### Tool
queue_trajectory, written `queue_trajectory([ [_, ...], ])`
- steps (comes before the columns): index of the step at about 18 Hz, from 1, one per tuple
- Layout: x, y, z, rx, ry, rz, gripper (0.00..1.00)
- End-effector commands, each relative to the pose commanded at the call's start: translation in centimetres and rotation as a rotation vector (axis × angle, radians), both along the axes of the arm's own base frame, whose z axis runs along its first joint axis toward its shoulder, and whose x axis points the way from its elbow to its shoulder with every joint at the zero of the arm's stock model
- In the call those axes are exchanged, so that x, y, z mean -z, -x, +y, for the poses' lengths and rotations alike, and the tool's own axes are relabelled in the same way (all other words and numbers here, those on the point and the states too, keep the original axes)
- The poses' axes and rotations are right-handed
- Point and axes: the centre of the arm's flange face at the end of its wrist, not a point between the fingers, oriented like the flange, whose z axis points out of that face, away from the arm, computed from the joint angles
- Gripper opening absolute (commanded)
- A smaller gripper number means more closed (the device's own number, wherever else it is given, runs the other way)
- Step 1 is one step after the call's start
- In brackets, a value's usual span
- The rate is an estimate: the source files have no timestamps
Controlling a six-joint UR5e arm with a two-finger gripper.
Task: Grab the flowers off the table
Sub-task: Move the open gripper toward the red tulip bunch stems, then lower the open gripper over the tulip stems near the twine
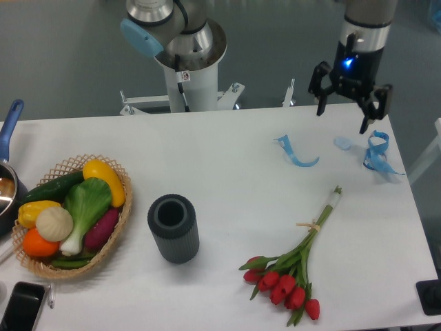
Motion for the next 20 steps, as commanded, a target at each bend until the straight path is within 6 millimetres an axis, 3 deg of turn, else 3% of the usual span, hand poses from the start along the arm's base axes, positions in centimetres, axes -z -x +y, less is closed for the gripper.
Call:
queue_trajectory([
  [3,3.2,0.9,3.2,-0.042,-0.022,-0.003,1.0],
  [4,4.9,1.4,3.9,-0.04,-0.02,-0.013,1.0],
  [7,6.9,1.8,5.7,-0.028,-0.03,-0.032,1.0],
  [10,10.4,2.7,7.4,-0.008,-0.047,-0.081,1.0],
  [15,12.1,4.6,9.0,-0.018,-0.053,-0.081,1.0],
  [20,14.2,6.1,12.0,-0.024,-0.051,-0.102,1.0],
])
